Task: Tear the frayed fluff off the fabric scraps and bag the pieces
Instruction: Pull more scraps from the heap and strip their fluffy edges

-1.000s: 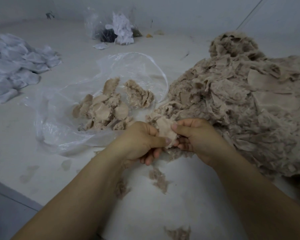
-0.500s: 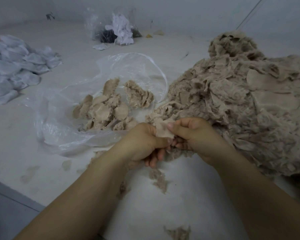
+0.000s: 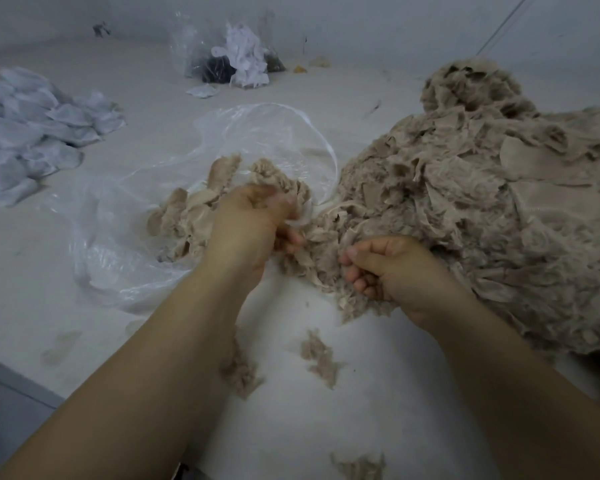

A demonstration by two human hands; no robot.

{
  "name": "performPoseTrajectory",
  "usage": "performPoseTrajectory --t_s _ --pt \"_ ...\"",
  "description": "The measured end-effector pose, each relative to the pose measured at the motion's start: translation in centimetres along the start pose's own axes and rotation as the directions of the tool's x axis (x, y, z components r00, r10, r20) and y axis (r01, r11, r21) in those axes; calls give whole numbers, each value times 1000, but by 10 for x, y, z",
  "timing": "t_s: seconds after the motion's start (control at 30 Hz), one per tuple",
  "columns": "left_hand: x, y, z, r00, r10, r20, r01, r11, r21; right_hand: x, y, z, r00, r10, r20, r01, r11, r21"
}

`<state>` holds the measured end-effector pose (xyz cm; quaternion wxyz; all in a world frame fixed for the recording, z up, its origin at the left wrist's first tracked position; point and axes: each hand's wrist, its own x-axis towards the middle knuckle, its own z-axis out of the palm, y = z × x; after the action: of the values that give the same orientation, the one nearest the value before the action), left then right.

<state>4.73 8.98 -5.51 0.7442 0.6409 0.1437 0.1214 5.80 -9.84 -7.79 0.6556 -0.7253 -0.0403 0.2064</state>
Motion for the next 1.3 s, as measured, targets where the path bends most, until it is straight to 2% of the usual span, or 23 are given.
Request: performPoseTrajectory --t_s 0.07,0.13,0.23,0.3,0.37,0.5,0.57,0.7,0.8,0.9,1.07,1.3 --pt "3 -3 4 1000 -14 -26 17 996 90 -1 -2 1 1000 29 2 -29 999 20" --pt "5 -10 11 999 10 30 -19 949 316 -2 -3 1 999 52 3 -52 998 46" --pt "11 -13 26 979 168 111 -201 782 590 -2 -4 2 998 63 2 -63 996 55" --pt "15 -10 36 972 152 177 -233 642 731 -3 -4 2 998 64 4 -64 997 49" --pt "17 -8 42 975 77 207 -212 596 775 -3 -4 2 998 66 4 -66 996 61" --pt "8 -13 42 957 -34 287 -179 709 682 -2 -4 2 998 55 -14 -53 992 113" --pt "0 -15 38 946 -41 322 -190 733 653 -1 -3 1 999 31 -32 -27 990 139" --pt "-11 -18 32 917 57 396 -300 751 588 1 0 1 993 -81 -84 92 986 139" --pt "-13 -20 26 897 95 431 -339 774 535 2 2 2 988 -150 -40 154 979 134" --pt "-15 -22 24 899 136 416 -341 815 469 3 3 4 988 -152 -14 153 981 123" --pt "-17 -23 24 929 95 357 -208 933 294 5 4 5 993 -118 -22 120 984 131" --pt "-15 -23 22 902 -29 430 -15 995 99 8 7 1 992 -91 -89 106 978 180"
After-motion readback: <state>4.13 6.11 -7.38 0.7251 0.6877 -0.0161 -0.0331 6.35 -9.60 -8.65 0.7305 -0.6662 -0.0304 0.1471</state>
